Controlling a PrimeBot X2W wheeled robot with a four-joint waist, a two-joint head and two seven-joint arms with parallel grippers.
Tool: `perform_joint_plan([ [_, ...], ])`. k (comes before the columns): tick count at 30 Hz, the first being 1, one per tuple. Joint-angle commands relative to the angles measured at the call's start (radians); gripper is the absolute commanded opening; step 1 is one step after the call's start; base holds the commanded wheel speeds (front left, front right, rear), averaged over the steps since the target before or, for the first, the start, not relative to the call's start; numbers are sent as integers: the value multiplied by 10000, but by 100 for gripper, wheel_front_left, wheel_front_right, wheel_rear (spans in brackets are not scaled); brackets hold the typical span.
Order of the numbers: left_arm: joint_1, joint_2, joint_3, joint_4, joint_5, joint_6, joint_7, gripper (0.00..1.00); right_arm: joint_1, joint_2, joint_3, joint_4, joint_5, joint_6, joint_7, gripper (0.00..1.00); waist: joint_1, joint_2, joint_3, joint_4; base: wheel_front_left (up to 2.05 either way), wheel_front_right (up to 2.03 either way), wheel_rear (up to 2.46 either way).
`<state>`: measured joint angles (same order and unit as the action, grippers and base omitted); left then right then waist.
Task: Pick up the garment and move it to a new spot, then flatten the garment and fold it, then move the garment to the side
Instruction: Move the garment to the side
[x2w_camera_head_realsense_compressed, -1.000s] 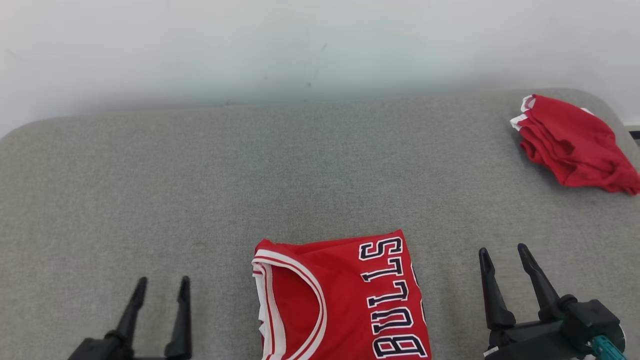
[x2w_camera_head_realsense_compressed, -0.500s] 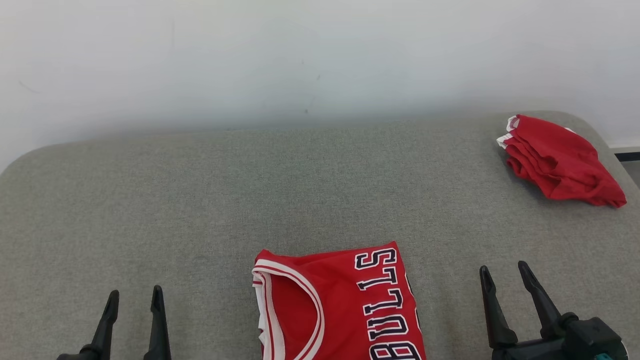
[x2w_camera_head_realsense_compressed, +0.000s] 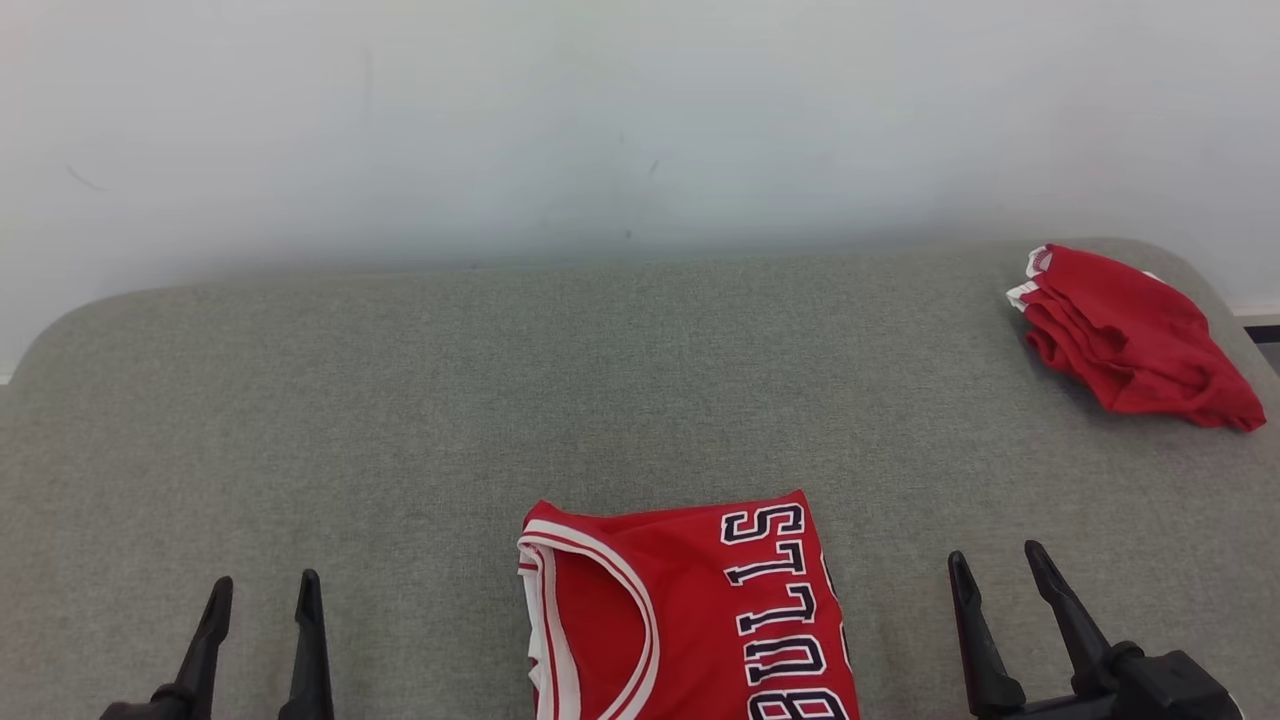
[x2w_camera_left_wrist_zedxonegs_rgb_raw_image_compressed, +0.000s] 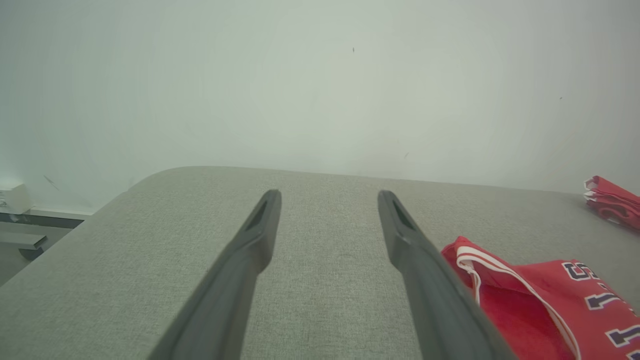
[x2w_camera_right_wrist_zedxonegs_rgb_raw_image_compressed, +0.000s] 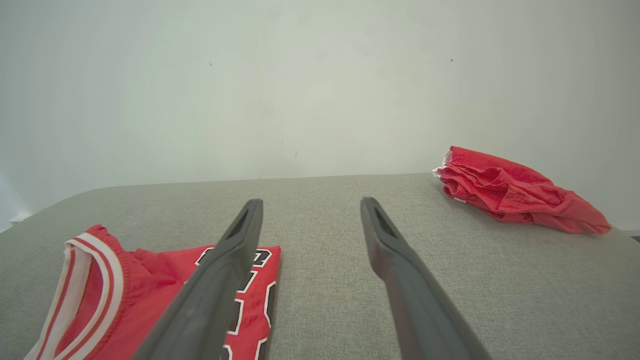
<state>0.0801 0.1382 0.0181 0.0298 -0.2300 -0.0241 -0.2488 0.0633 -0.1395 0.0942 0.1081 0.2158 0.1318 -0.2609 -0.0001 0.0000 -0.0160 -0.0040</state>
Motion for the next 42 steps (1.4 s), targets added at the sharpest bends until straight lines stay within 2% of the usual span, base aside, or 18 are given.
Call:
perform_joint_plan([
  [1,21,62,-2,-70,-24,10,103,100,95,38,11,-33,-89,-31,34,100,1,0,2,20,0,0,0],
  [12,34,138,-106,-633,-36,205,683,100,101,108,14,-239,-266,-31,421,100,1,0,76,114,0,0,0],
  [31,102,169,-202,-680,-142,378,659,100,184,143,49,-479,-417,-31,643,100,1,0,161,195,0,0,0],
  [42,-181,133,-271,-495,-202,455,504,100,-667,94,360,148,-365,-31,1066,100,1,0,514,389,0,0,0],
])
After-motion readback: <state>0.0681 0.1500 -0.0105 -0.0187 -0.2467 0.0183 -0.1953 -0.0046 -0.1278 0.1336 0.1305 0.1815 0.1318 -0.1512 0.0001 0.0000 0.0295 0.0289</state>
